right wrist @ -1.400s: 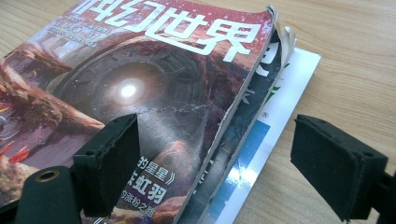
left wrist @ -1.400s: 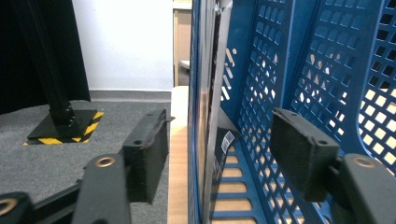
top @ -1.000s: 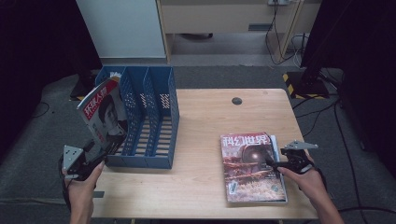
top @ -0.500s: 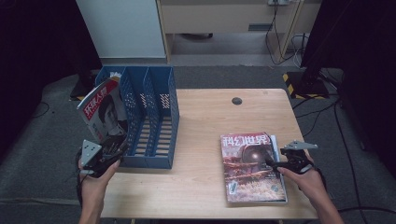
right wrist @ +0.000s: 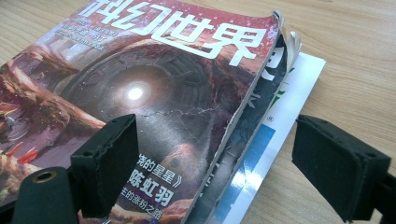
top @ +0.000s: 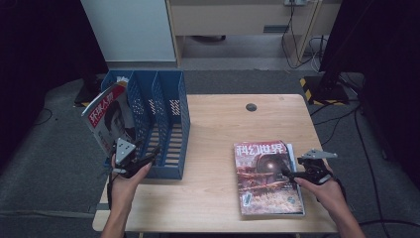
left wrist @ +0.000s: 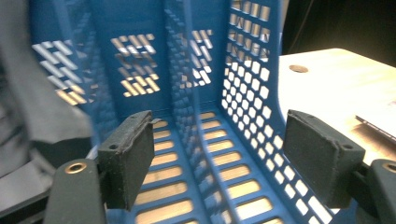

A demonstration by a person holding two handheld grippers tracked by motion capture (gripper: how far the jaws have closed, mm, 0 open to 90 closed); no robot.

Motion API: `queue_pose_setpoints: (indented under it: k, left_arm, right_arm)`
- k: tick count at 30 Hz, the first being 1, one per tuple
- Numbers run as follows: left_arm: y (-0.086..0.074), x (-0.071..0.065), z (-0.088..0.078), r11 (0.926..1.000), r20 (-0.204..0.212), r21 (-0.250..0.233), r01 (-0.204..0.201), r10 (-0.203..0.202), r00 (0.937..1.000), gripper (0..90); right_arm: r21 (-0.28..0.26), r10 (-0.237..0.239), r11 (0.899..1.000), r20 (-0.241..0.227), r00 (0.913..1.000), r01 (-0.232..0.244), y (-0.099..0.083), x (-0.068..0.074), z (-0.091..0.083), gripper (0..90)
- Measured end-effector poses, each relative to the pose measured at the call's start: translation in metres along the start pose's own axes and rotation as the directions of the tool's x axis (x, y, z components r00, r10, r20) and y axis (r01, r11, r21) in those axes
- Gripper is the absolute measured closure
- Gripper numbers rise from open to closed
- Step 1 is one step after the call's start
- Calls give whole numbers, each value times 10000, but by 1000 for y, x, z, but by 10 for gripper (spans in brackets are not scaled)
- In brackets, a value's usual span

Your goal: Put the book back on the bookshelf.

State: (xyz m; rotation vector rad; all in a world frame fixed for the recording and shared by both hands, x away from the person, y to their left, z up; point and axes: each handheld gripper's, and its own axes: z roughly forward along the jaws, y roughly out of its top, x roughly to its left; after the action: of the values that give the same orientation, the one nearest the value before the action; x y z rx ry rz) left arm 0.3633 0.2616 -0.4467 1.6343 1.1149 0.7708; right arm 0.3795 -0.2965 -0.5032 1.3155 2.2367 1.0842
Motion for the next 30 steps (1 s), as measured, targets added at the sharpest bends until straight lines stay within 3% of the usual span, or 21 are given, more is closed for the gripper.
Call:
queue_pose_setpoints:
  k: [12,16,30]
  left_arm:
    - [9,-44,28,10000,973,-1,-59,59,9952,229]
    - [13,-60,37,9994,1309,22,-351,345,9908,224]
    - [17,-103,64,9979,2111,260,-600,532,9760,222]
  right_arm:
    - [-130,-128,9998,-85,9999,127,1,0,-1,192]
    - [-194,-197,9996,-131,9997,194,1,0,-3,224]
    - [-498,-277,9984,-85,9996,273,3,0,-6,297]
